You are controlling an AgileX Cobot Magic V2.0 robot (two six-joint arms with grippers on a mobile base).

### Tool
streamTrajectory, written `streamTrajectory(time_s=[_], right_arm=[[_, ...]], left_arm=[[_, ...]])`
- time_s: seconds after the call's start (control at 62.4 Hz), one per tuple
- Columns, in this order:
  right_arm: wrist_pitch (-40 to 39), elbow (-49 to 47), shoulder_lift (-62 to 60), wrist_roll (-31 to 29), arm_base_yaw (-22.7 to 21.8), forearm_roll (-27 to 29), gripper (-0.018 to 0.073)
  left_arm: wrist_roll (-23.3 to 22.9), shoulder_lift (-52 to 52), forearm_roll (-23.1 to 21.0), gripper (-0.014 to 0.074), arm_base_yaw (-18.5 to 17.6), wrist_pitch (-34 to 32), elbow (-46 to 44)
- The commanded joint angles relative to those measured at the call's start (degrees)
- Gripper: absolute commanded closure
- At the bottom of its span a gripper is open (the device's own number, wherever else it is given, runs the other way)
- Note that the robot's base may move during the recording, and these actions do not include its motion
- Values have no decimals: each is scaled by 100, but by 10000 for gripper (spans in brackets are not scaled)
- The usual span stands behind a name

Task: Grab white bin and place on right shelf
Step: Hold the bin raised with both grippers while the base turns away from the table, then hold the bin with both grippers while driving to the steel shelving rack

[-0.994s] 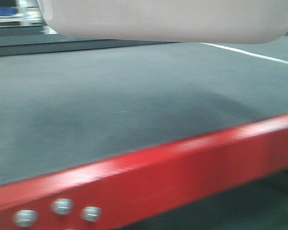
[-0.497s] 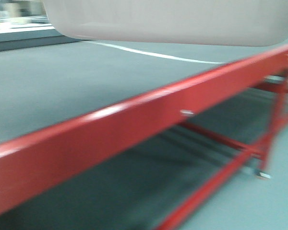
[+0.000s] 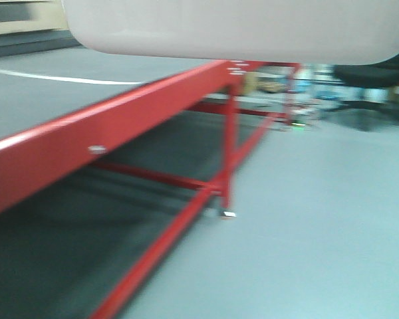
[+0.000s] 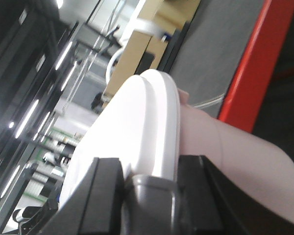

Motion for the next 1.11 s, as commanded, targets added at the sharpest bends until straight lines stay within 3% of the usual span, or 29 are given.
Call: streamTrajectory(time_s=[0.0,1.09], right_arm=[[1474,-256,-197,-35,224,505,494],[1474,-256,-197,-35,224,505,494]], left_arm=[[50,-261,-228,637,-341,2023,-207],[50,-261,-228,637,-341,2023,-207]])
